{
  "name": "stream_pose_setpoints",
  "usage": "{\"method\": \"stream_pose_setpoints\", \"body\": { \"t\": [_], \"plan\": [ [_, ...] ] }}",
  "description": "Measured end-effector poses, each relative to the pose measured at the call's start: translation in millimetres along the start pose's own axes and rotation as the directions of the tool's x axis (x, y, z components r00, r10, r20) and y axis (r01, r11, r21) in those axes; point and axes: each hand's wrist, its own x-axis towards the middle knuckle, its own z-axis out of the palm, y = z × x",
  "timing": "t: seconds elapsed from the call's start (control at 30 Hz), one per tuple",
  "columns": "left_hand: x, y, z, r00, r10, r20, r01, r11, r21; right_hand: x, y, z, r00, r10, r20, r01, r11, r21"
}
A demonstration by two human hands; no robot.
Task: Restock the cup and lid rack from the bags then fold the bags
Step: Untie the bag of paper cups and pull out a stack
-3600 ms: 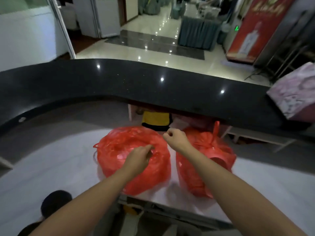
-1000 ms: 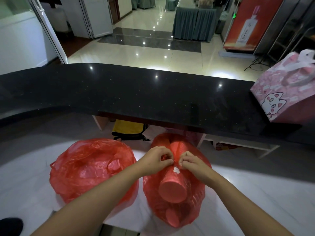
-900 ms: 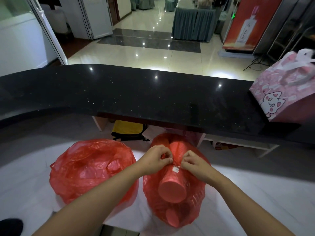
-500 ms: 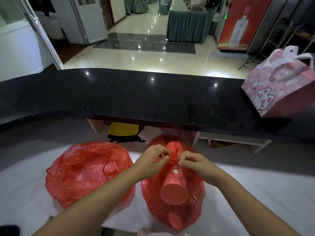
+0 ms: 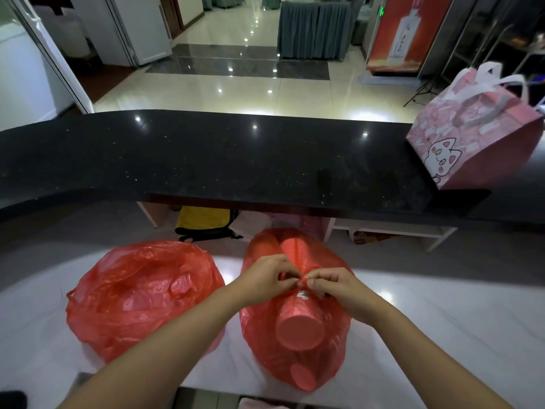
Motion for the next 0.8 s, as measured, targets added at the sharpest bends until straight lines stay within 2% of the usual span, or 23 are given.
{"method": "stream_pose_setpoints", "body": {
  "t": [0.17,0.27,0.37,0.47,0.6,0.7,0.8],
  "plan": [
    [9.4,2.3,-0.2,0.995,-0.008,0.096,0.012,0.999,-0.046,-8.3,-2.5,-0.6,1.0,0.016,-0.009,-0.016,1.0,0.008],
    [11.7,-2.0,-6.2,0.993,-0.091,0.071,0.102,0.982,-0.162,-9.4,-5.5,-3.6,0.999,0.015,-0.032,-0.015,1.0,0.004],
    [6.5,-6.7,-8.9,0.974,-0.219,0.057,0.224,0.895,-0.386,-9.4,-7.9,-5.0,0.998,-0.009,-0.061,0.01,1.0,0.016],
    [-2.9,-9.0,-4.0,0.912,-0.41,0.019,0.348,0.747,-0.567,-9.2,-10.4,-5.2,0.998,-0.02,-0.066,0.024,0.998,0.064],
    [-14.9,-11.4,2.7,0.819,-0.568,-0.078,0.389,0.65,-0.653,-11.9,-8.0,-15.7,0.994,-0.026,-0.109,0.025,1.0,-0.007],
    [-21.8,-12.5,2.4,0.787,-0.598,-0.153,0.37,0.655,-0.658,-13.3,-6.0,-23.0,0.985,-0.005,-0.173,-0.006,0.998,-0.063],
    [-27.6,-15.9,-1.7,0.8,-0.569,-0.189,0.348,0.697,-0.626,-8.4,-5.2,-28.1,0.938,-0.006,-0.347,-0.044,0.99,-0.137]
  ]
}}
